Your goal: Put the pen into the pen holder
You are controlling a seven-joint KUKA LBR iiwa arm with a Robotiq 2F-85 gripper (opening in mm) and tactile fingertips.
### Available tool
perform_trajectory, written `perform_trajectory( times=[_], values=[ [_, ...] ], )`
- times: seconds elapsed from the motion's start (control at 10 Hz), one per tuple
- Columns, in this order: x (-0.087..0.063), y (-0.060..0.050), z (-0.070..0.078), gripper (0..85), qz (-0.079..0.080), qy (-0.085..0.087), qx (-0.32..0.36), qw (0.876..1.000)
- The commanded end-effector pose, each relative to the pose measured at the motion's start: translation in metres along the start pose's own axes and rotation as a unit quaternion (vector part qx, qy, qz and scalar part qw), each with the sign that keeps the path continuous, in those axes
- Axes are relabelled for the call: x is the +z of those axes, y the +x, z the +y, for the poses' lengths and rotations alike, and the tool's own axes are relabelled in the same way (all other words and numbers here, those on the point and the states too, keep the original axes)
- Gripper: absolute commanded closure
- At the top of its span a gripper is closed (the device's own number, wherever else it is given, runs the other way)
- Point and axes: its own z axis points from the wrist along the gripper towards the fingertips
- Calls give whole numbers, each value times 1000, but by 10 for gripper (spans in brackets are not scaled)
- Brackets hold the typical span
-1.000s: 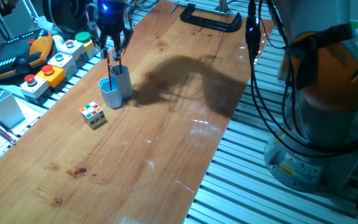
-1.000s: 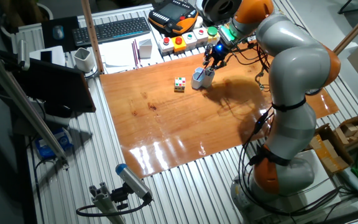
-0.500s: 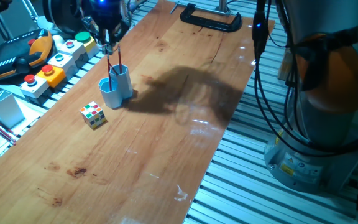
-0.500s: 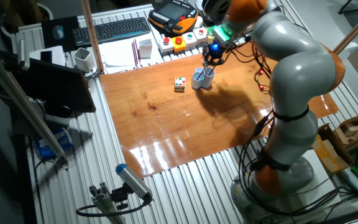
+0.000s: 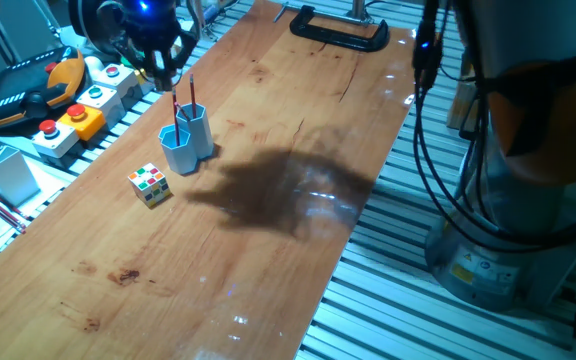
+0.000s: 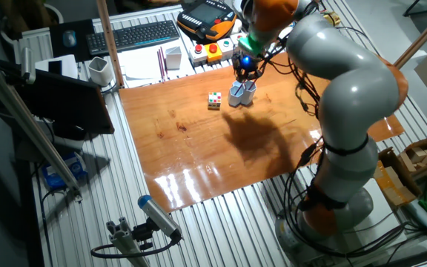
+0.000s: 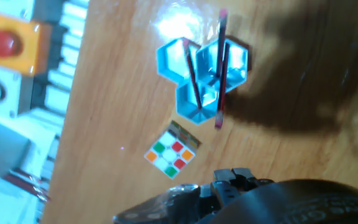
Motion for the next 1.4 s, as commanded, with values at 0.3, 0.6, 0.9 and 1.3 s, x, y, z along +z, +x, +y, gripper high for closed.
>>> perform_trajectory(
  times=[0.3, 0.6, 0.9, 1.3],
  values=[
    [-3, 4, -4, 843, -19, 13, -263, 965],
    [-5, 4, -8, 843, -21, 36, -323, 945],
    [-6, 2, -8, 843, -21, 41, -363, 931],
    [-6, 2, -9, 843, -16, 36, -362, 931]
  ],
)
